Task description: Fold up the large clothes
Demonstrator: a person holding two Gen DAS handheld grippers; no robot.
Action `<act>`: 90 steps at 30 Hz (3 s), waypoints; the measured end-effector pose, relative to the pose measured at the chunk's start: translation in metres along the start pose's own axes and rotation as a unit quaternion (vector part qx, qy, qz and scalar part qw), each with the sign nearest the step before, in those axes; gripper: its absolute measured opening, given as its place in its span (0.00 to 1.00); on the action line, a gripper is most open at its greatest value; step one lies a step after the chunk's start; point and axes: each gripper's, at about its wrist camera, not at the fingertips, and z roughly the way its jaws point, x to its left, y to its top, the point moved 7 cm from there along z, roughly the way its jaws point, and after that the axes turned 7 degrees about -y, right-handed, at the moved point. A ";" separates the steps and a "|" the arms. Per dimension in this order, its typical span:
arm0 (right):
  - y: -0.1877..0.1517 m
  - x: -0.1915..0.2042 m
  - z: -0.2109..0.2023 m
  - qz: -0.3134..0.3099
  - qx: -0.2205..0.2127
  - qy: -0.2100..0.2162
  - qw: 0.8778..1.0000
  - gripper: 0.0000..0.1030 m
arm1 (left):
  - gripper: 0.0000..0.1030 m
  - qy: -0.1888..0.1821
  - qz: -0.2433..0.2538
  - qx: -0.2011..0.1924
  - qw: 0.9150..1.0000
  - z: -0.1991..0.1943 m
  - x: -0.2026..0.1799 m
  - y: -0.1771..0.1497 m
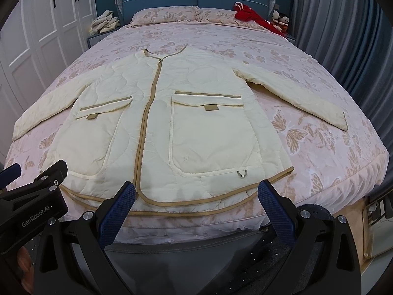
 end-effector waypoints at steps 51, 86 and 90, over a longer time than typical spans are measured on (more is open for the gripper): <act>-0.004 0.006 0.006 -0.001 0.005 0.002 1.000 0.95 | 0.95 0.002 -0.004 0.015 1.000 0.009 0.001 -0.010; 0.081 -0.136 0.104 0.121 0.019 -0.009 0.992 0.95 | 0.95 0.008 -0.026 0.034 0.999 0.043 -0.013 0.038; 0.095 -0.238 0.154 0.203 0.022 -0.054 0.978 0.93 | 0.95 -0.002 -0.025 0.028 0.999 0.051 -0.023 0.052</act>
